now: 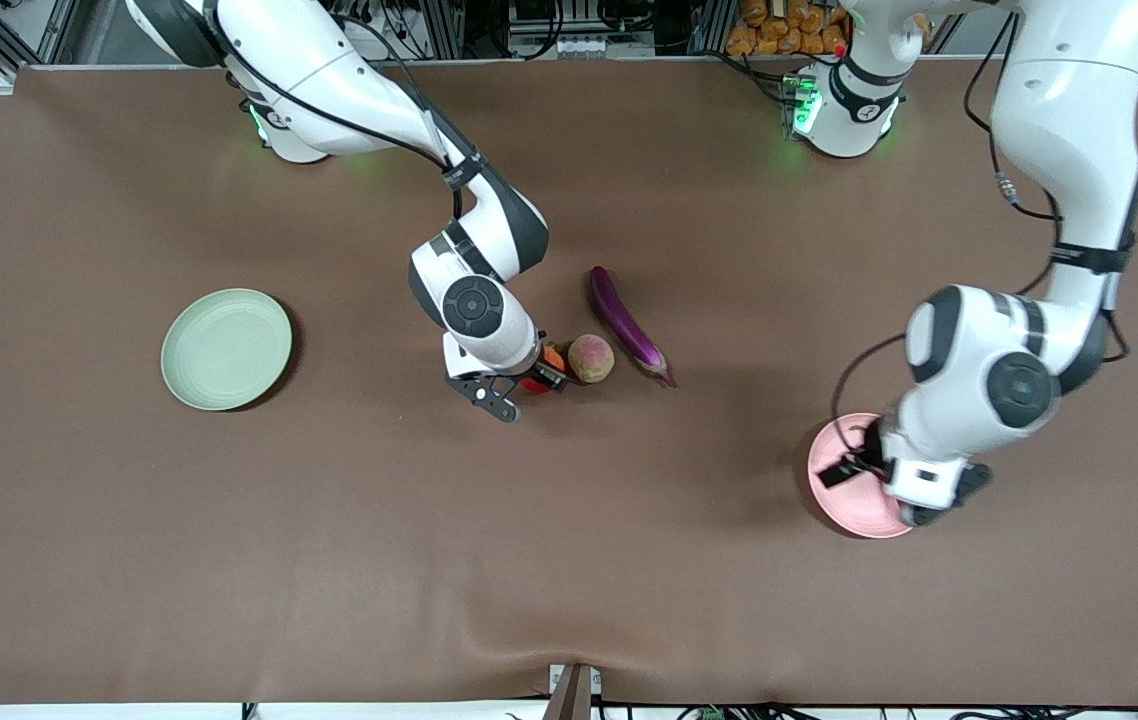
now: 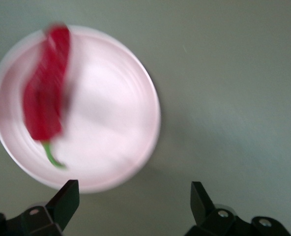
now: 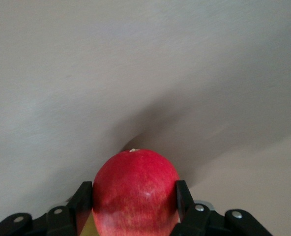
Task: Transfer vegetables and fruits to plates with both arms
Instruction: 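Release the chili on the pink plate while the right gripper carries the apple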
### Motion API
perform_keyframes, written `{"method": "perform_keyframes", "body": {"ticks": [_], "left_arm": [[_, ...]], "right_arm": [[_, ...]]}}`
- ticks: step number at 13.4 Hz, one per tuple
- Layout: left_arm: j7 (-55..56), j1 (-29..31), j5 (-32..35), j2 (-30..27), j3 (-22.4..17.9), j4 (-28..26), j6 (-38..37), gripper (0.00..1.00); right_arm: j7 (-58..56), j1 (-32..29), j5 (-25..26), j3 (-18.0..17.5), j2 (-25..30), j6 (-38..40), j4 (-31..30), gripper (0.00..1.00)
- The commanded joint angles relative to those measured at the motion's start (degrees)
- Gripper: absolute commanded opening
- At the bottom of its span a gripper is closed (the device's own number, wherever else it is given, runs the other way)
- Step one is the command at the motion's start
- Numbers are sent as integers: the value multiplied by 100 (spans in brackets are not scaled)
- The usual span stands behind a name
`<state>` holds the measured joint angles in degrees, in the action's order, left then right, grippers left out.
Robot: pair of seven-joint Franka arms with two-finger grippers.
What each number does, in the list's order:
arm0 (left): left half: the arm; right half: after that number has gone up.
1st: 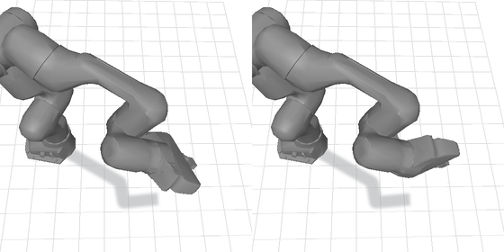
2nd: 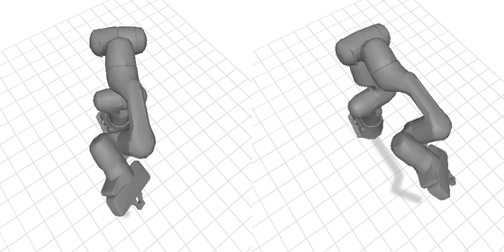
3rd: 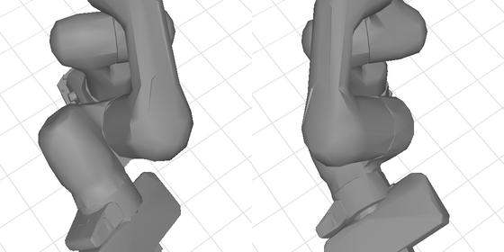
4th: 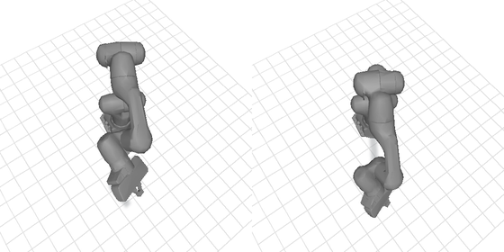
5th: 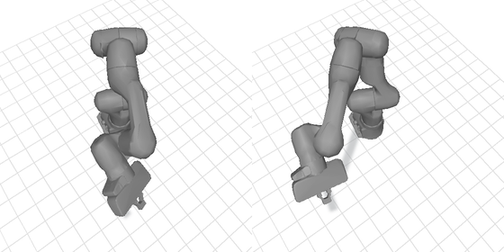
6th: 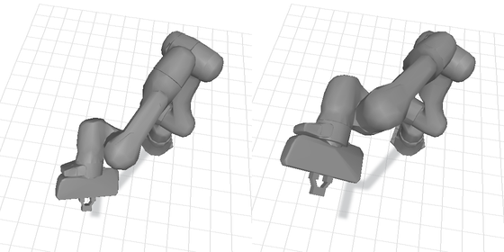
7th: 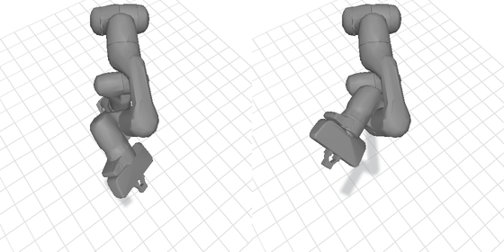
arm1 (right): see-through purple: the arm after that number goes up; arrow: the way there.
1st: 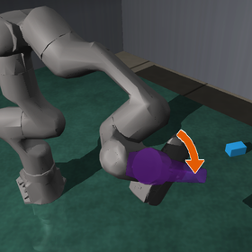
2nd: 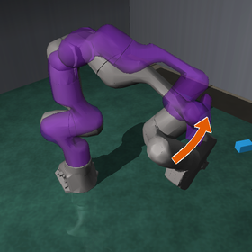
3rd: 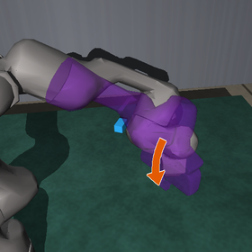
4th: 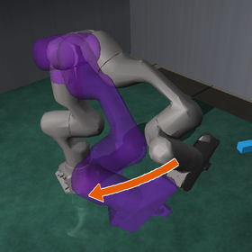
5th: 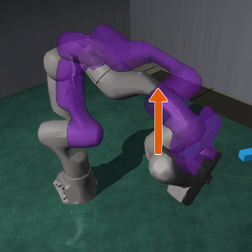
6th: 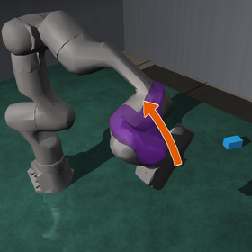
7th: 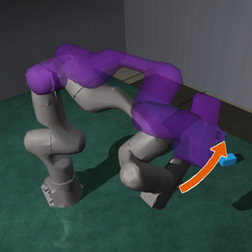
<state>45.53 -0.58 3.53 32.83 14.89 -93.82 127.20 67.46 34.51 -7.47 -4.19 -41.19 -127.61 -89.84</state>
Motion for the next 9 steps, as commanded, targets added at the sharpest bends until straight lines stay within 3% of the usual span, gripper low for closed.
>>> {"method": "perform_keyframes", "body": {"ticks": [1, 4, 7, 9], "left_arm": [[579, -118, 69, -706, 267, -977, 180, 100], [964, -118, 69, -1252, 680, -2278, 1304, 100], [1781, -179, 95, -1359, 1173, -2606, 1491, 97], [2622, -651, 104, -1254, 1183, -2615, 1744, 96]], "right_arm": [[-257, -486, 105, -20, 575, 1032, -25, 0], [-1371, -1215, -52, -38, 1243, 2359, -7, 0], [-2961, -2015, -9, -3, 1745, 3468, -68, 0], [-3998, -2490, 244, 6, 2008, 3638, -427, 0]]}}
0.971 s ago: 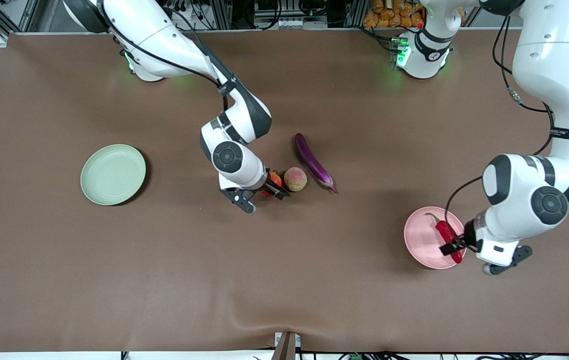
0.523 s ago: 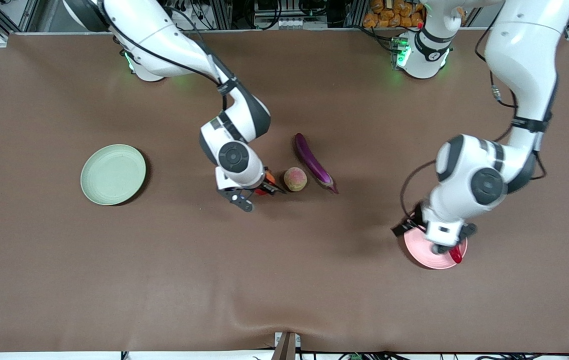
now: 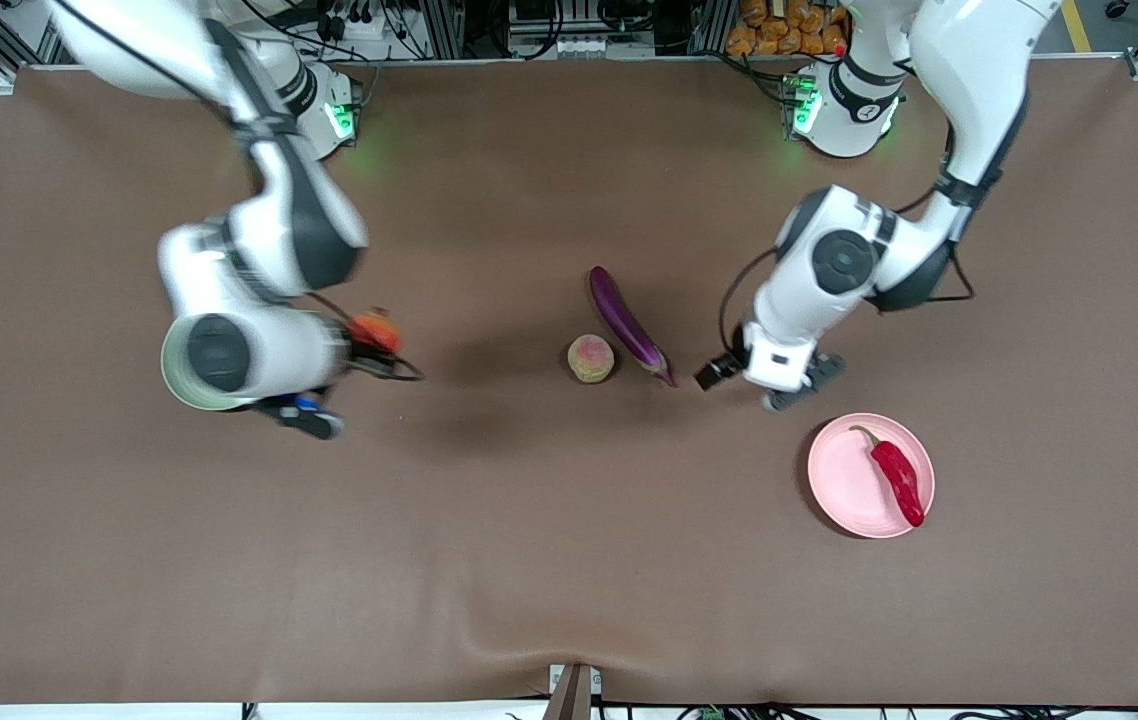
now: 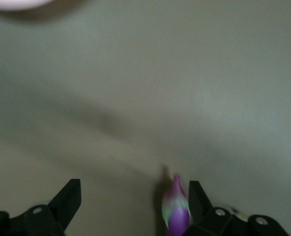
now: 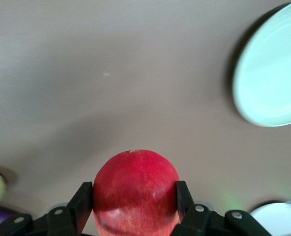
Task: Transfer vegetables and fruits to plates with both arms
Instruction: 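Release the chili on the pink plate while the right gripper carries the apple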
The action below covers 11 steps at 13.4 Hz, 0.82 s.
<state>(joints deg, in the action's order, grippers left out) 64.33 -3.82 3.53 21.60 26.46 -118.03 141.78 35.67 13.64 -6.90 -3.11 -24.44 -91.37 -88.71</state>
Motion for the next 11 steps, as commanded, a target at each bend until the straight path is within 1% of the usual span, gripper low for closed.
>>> {"method": "perform_keyframes", "body": {"ticks": [1, 3, 5, 7, 9, 10, 11], "left_arm": [[1261, -582, 139, -43, 9, -194, 454, 96], [2045, -882, 655, 37, 17, -202, 482, 94], [2827, -1224, 1139, 194, 8, -202, 482, 92], [3487, -1576, 1701, 397, 17, -202, 482, 92], [4059, -1849, 2089, 546, 17, -194, 482, 91], [4253, -1911, 2221, 608, 17, -194, 482, 91], [4377, -1981, 2423, 721, 17, -194, 482, 91]], "right_arm": [[-1364, -615, 354, -102, 483, -73, -838, 0], [-1991, -976, 496, -102, 686, -415, -1348, 0], [-2457, -1266, 776, -102, 853, -941, -1928, 0], [-3211, -1696, 804, -102, 994, -1801, -2666, 0], [-3951, -2232, 804, -120, 933, -2469, -3176, 0], [-4067, -2347, 796, -120, 924, -2804, -3414, 0], [-4068, -2375, 795, -111, 889, -2981, -3538, 0]]}}
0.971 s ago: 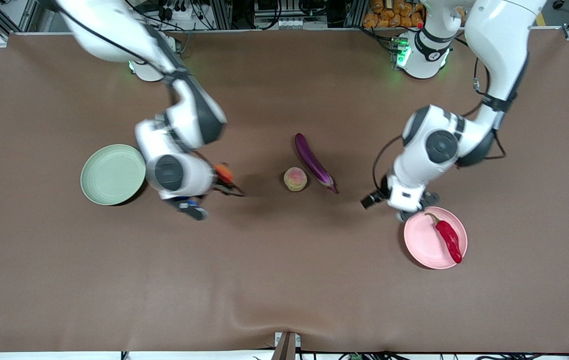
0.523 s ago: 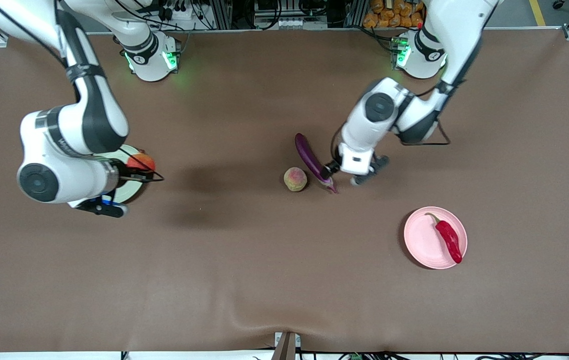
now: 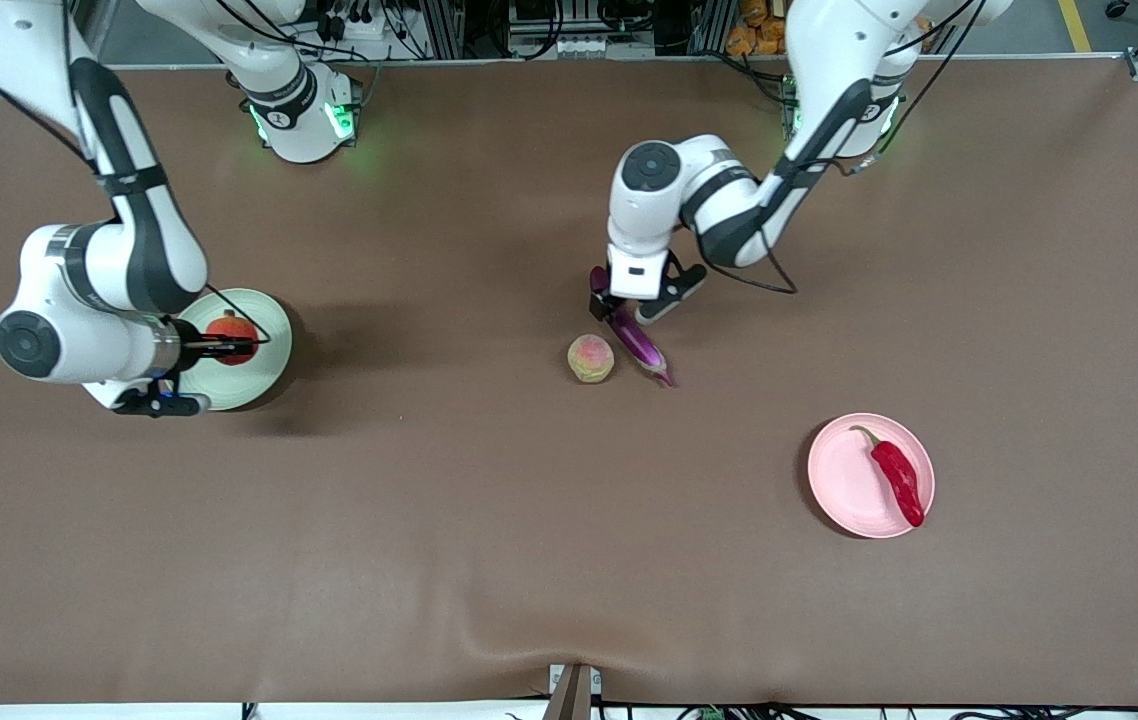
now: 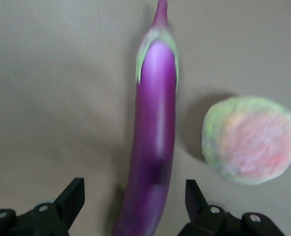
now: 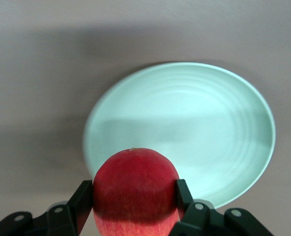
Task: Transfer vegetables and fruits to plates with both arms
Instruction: 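Grasp the purple eggplant with the left gripper while the right gripper releases the apple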
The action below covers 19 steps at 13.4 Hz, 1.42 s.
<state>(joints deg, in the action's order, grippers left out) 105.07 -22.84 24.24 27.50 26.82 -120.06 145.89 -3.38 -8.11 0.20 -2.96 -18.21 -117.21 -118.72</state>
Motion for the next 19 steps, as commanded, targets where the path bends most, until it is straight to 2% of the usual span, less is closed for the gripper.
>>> {"method": "perform_keyframes", "body": {"ticks": [1, 2, 3, 4, 5, 6, 7, 8, 11, 14, 16, 19], "left_arm": [[416, -89, 554, 219, -18, 18, 71, 90], [574, -81, 747, 342, -27, 70, 71, 90], [758, -89, 888, 456, -27, 140, 80, 91], [899, -98, 994, 597, -27, 298, 80, 91], [979, -98, 1082, 668, -27, 351, 80, 84], [989, -98, 1179, 695, -27, 361, 80, 58], [980, -90, 1232, 712, -27, 361, 80, 25], [980, -46, 1258, 695, -27, 361, 80, 0], [840, 173, 1285, 345, -27, 334, -7, 0], [78, 586, 1250, -235, 17, 352, -569, 0], [-712, 989, 1180, -473, 43, 352, -702, 0], [-2310, 1727, 1171, -518, 61, 474, -711, 0]], "right_arm": [[-163, -217, 33, -135, 187, -416, -590, 24], [-102, -226, 7, -135, 151, -408, -600, 90], [-102, -269, -2, -135, 116, -381, -600, 100], [-84, -296, -11, -144, 124, -338, -591, 100], [-67, -279, -72, -144, 142, -268, -565, 100], [-49, -261, -316, -152, 168, -6, -469, 100], [-40, -235, -606, -161, 186, 397, -242, 100], [-5, -217, -861, -161, 177, 810, 22, 100], [878, 89, -1144, -205, 177, 1471, 550, 100], [2372, 800, -1854, -197, 168, 1746, 973, 100], [3269, 1371, -2286, -196, 107, 1650, 1210, 100], [4850, 2398, -2787, -188, -199, 450, 1368, 100]]}}
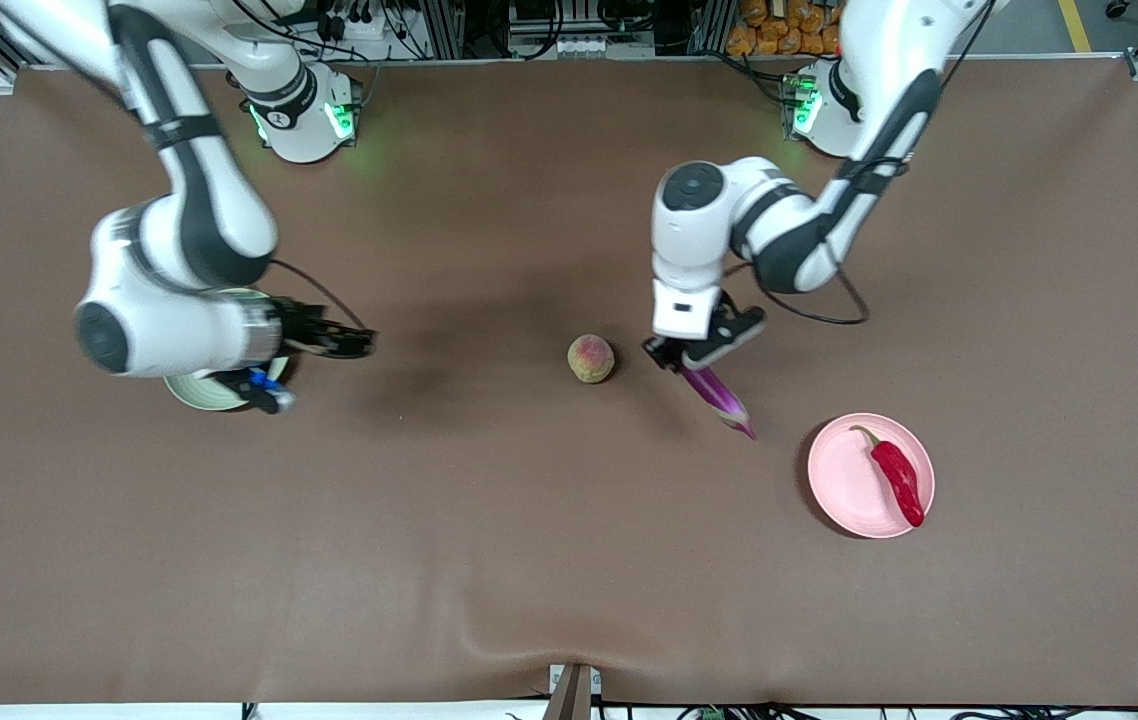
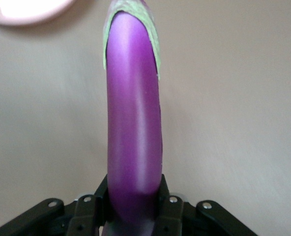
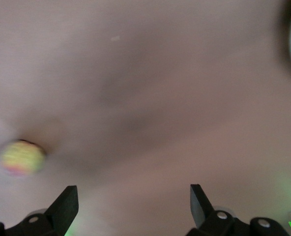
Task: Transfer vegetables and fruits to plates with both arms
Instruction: 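Grasp the purple eggplant with the left gripper while the right gripper releases the apple, then lower the eggplant onto the pink plate while the right gripper grasps the peach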
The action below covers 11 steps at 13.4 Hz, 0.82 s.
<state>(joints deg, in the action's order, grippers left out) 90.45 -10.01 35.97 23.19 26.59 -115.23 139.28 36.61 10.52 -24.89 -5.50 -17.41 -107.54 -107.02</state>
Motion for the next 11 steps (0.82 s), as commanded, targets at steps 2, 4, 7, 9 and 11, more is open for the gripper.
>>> {"method": "perform_keyframes", "body": {"ticks": [2, 4, 7, 9, 11], "left_arm": [[-1929, 806, -212, -8, 66, 175, -59, 0], [-2966, 1236, -449, 97, 66, 360, -59, 0], [-4566, 1746, -713, 492, 57, 764, -242, 0], [-5219, 1958, -950, 800, 57, 1063, -489, 0], [-5466, 2090, -1057, 906, 31, 1108, -595, 0]], "right_arm": [[1985, 1308, -288, 67, -831, -1319, 574, 100], [3337, 1968, -210, 84, -1674, -1891, 1433, 100], [4851, 2804, 640, 277, -2582, -2481, 2255, 100], [5154, 2911, 941, 278, -2767, -2535, 2273, 100], [5294, 3060, 942, 278, -3030, -3112, 2352, 100]]}}
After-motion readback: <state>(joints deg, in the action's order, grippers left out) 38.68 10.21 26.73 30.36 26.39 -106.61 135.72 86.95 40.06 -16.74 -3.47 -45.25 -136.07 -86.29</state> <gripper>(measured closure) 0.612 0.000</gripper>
